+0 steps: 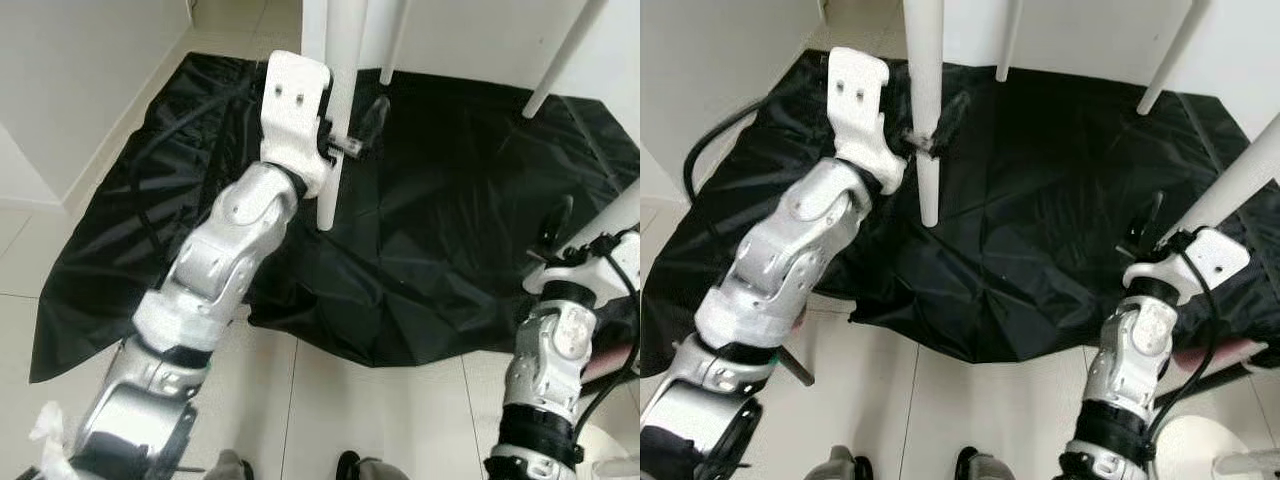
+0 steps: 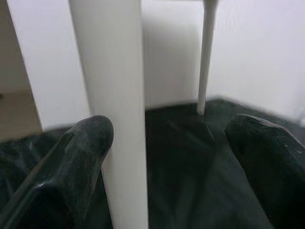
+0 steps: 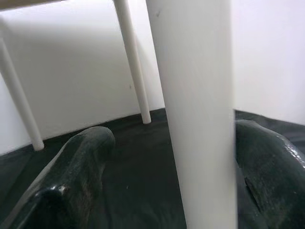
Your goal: Building children table
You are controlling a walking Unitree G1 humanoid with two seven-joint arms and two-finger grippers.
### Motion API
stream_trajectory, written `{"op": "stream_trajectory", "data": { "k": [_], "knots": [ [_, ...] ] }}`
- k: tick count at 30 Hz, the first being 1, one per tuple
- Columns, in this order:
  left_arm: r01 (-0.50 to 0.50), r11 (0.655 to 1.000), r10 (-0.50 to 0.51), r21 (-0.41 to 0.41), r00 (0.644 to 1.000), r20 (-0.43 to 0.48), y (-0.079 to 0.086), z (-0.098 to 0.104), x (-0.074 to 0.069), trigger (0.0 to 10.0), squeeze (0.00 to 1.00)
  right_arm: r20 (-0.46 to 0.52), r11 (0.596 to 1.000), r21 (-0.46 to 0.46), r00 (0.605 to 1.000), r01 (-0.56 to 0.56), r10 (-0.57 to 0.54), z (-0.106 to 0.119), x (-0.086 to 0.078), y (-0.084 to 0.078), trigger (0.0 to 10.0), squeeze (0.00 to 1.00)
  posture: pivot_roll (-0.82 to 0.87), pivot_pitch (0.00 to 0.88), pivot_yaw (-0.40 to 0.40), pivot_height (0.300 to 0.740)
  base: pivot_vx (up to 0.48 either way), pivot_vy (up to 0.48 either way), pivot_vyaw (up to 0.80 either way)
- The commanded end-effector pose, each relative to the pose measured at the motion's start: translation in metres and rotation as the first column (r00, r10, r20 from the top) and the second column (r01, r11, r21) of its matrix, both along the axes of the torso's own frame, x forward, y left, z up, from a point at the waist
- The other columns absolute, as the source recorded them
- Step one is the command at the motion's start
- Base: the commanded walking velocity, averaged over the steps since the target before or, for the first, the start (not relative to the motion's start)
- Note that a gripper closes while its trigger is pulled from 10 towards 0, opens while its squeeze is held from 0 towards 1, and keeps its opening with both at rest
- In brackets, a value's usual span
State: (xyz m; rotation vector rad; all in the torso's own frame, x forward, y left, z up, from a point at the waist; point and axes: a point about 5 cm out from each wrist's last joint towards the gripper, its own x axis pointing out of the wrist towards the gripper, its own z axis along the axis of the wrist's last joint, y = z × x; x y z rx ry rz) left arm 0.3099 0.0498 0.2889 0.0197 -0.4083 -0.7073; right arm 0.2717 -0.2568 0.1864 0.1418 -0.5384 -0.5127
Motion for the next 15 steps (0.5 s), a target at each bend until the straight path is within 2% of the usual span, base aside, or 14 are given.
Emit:
{"op": "stream_trajectory", "data": {
  "k": [1,7,8,9,15],
  "knots": [
    [0.067,0.996,-0.067,0.065,0.998,0.001,0.002,-0.009,-0.01,10.0,0.0,-0.019,1.0,0.008,1.0,0.005,-0.005,-0.006,-0.009,0.003,10.0,0.0,0.01,0.132,0.011,0.74,0.0,0.0,0.0],
    [0.078,0.992,-0.073,0.1,0.996,-0.045,0.014,-0.032,-0.016,10.0,0.0,-0.065,1.0,0.019,0.998,-0.006,0.007,-0.021,-0.019,0.009,10.0,0.0,0.01,0.135,0.017,0.74,0.0,0.0,0.0],
    [0.078,0.992,-0.073,0.1,0.996,-0.045,0.014,-0.032,-0.016,10.0,0.0,-0.065,1.0,0.019,0.998,-0.006,0.007,-0.021,-0.019,0.009,10.0,0.0,0.01,0.135,0.017,0.74,0.0,0.0,0.0],
    [0.062,0.989,-0.061,0.133,0.998,-0.014,0.018,-0.038,-0.019,10.0,0.0,-0.075,1.0,0.023,0.997,-0.012,0.014,-0.024,-0.02,0.012,10.0,0.0,0.01,0.135,0.018,0.74,0.0,0.0,0.0],
    [0.055,0.989,-0.05,0.14,0.998,-0.042,0.022,-0.045,-0.022,10.0,0.0,-0.081,0.999,0.02,0.996,-0.027,0.028,-0.024,-0.021,0.015,10.0,0.0,0.01,0.132,0.016,0.74,0.0,0.0,0.0]
  ]
}}
